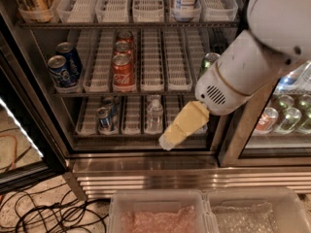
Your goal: Pick coke can from middle shelf of fridge
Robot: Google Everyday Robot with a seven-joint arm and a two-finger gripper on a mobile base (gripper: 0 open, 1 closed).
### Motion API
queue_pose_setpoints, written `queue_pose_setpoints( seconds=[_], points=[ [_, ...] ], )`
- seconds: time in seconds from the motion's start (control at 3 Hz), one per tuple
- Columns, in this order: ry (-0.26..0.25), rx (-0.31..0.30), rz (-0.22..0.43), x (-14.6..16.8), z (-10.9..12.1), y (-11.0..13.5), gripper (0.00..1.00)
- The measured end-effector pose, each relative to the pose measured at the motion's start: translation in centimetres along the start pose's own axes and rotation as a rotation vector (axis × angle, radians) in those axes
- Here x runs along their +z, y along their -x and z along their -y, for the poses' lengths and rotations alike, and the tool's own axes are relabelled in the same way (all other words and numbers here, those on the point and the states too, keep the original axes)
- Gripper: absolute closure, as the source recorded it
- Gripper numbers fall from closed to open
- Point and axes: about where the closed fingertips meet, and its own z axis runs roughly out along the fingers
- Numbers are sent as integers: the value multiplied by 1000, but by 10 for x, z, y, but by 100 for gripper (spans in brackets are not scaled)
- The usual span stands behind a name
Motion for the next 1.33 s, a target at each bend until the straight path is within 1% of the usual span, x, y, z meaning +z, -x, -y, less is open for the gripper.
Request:
queue_pose_setpoints(
  seconds=[0.33, 0.67, 1.0, 1.33],
  points=[
    [-76, 111, 6, 36, -6, 3, 0],
    [-81, 196, 16, 38, -4, 2, 0],
    [-81, 196, 16, 38, -4, 2, 0],
    [-95, 207, 57, 55, -7, 6, 0]
  ],
)
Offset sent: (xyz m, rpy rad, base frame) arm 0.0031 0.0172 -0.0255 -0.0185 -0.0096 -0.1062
